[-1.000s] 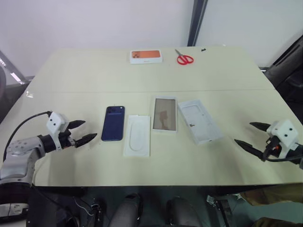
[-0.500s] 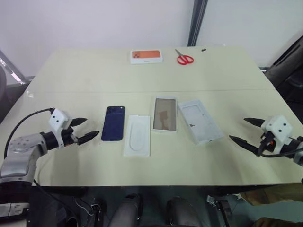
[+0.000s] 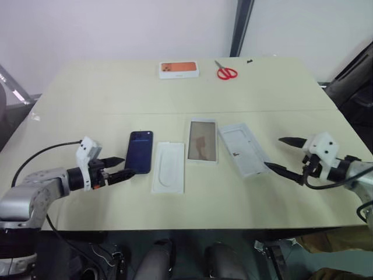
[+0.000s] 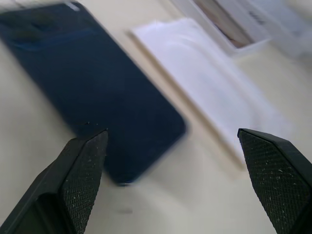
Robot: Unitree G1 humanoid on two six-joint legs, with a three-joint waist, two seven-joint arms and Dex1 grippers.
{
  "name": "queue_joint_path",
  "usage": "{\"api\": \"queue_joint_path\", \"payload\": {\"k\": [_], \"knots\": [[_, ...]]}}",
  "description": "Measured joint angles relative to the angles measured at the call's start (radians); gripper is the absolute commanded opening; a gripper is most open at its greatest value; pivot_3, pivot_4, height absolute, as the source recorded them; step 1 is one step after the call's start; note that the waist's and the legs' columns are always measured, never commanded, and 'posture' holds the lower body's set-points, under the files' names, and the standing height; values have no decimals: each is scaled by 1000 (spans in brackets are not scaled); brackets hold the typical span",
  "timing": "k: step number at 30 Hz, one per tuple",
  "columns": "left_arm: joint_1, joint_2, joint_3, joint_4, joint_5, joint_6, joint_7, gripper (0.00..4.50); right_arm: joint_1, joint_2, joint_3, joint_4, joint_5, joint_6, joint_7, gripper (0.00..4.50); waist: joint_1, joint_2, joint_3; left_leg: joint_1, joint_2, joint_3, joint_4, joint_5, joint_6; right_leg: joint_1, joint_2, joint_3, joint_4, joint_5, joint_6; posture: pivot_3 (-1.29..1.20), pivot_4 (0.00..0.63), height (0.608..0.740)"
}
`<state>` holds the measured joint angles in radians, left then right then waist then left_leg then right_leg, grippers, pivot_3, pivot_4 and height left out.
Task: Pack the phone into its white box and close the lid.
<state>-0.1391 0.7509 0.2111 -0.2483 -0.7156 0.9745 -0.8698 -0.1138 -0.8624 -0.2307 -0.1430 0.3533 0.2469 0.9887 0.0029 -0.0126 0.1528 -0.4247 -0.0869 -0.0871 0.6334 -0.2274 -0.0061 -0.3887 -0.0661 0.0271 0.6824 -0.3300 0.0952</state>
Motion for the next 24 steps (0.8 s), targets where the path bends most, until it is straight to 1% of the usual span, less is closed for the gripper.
{"api": "queue_joint_path", "payload": {"k": [2,5,11,16,20,23,24], "knots": [[5,-10,-4,-35,-28,69,42,4458,-17,18,24,0,1,5,-3,4500,1,0,0,0,0,0,0,0,0,0,0,0,0,0,0,0,150,734],[-6,-17,1,-36,-77,182,92,4458,-23,21,45,1,1,11,-4,4500,3,0,0,0,0,0,1,0,0,0,0,0,0,0,0,0,150,734],[-63,-111,15,-13,-158,322,186,4458,-45,32,68,1,-1,11,-13,4500,8,0,0,0,0,0,1,0,0,0,0,0,0,0,0,0,150,734],[-63,-186,49,-7,-203,351,236,4458,-58,58,97,-24,-5,22,-33,4500,5,0,0,0,0,0,1,1,-1,0,0,0,0,0,0,0,150,734],[-44,-216,53,-19,-212,339,268,4458,-63,60,107,-55,-14,29,-49,4500,6,0,0,0,0,0,1,1,-1,0,0,0,0,0,0,0,150,734],[-20,-254,69,-28,-219,324,305,3685,-64,60,107,-59,-16,29,-56,4500,11,0,0,0,0,0,1,1,-1,1,0,0,0,0,0,0,150,734],[-17,-254,71,-25,-219,325,316,3236,-64,60,106,-59,-17,29,-60,4500,10,0,0,0,0,0,1,1,-1,1,0,0,0,0,0,0,150,734]]}}
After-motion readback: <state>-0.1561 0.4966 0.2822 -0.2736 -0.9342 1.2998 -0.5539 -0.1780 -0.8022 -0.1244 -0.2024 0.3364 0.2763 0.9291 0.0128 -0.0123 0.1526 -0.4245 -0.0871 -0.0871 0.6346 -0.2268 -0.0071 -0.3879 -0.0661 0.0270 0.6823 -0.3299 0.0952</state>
